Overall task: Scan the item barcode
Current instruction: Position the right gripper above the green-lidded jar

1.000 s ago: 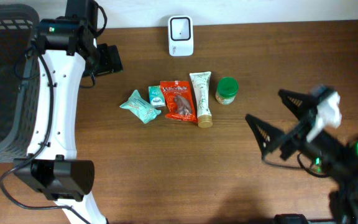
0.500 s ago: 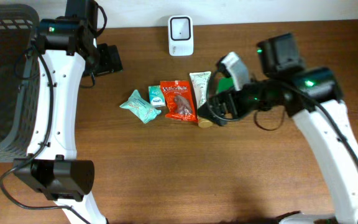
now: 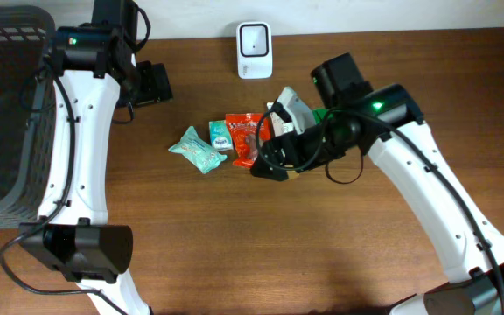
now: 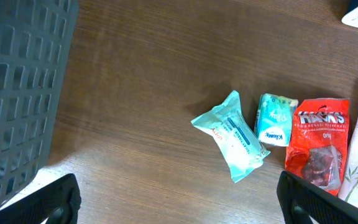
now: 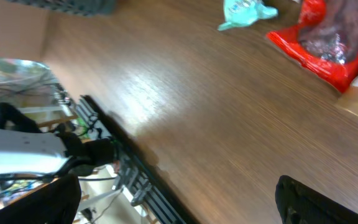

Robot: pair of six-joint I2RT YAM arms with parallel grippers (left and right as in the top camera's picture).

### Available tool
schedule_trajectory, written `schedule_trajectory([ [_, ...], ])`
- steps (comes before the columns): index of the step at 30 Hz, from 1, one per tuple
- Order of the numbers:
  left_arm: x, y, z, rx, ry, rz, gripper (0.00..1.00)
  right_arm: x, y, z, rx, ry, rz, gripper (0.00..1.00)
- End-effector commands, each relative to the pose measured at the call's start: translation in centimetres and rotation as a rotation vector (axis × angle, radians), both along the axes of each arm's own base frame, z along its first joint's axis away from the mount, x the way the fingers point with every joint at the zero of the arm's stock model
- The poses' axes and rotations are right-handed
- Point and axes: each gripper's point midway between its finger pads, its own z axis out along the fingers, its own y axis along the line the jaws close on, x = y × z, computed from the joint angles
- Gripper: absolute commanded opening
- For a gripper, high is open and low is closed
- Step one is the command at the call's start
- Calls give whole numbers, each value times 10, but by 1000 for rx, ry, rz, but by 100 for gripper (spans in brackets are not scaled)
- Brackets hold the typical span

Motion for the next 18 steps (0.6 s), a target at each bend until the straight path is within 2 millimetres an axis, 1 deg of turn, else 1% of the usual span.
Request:
schedule_trajectory([
  [1, 0, 2, -2, 6, 6, 10, 99, 7, -4, -2, -62, -12, -55, 98],
  [5, 0, 2, -2, 5, 6, 10, 99, 10, -3, -1, -57, -26, -56, 98],
  [12, 0, 2, -2, 6, 6, 11, 99, 53, 11, 19, 18, -237, -76, 98],
  [14, 0, 2, -2, 6, 6, 10, 99, 58, 14, 22, 30, -265, -77, 98],
  [15, 0, 2, -2, 6, 6, 11, 99, 58, 13, 22, 26, -267, -79, 98],
  [16, 0, 2, -2, 6, 6, 11, 99, 63, 10, 21, 6, -288, -94, 98],
  [18, 0, 2, -2, 6, 6, 11, 99, 83, -10, 13, -122, -359, -175, 99],
])
